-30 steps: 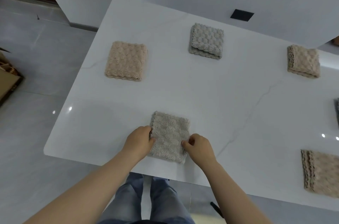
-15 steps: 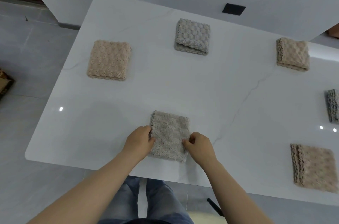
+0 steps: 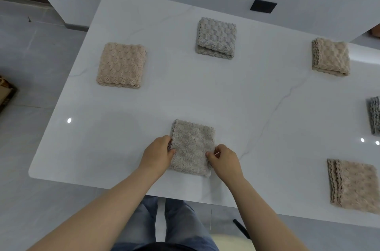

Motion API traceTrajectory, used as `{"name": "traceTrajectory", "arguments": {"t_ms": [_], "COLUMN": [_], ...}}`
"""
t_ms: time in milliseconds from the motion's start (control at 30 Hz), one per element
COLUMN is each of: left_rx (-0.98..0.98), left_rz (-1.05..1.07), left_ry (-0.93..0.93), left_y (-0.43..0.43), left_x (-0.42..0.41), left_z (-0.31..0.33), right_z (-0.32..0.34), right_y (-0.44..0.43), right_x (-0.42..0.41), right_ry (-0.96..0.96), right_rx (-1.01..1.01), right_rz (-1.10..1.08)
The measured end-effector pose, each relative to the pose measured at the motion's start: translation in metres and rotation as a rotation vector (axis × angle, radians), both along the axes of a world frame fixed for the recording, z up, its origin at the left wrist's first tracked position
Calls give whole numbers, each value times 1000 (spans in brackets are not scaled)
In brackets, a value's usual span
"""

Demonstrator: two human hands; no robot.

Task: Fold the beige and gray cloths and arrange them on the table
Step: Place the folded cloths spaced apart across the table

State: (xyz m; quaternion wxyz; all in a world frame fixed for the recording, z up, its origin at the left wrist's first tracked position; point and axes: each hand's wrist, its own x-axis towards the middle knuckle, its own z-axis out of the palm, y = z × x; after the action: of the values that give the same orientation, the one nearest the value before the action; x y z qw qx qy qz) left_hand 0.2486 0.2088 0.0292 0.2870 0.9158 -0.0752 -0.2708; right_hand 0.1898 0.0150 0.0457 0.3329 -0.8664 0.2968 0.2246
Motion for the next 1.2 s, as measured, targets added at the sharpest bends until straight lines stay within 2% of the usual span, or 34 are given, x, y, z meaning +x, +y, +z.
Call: {"name": "traceTrajectory", "arguments": {"t_ms": [333,600,900,1200], "left_rx": [1,9,105,64], "left_rz": [49,8,-1,48], "left_ry": [-33,-46,-21,2], "left_y": [-5,-9,-8,-9], "left_x": [-7,-6,-9,-15], "left_z": [-2,-2,-2,-1], "right_z": [-1,-1,-3,-1], "right_y": [1,-2,-1,0], "right_x": [-3,-6,-10,-13], "right_ry": [18,5,11,-15], "right_rx": [-9,-25,-24,-32], "right_rz": [-30,-62,-53,-59]}}
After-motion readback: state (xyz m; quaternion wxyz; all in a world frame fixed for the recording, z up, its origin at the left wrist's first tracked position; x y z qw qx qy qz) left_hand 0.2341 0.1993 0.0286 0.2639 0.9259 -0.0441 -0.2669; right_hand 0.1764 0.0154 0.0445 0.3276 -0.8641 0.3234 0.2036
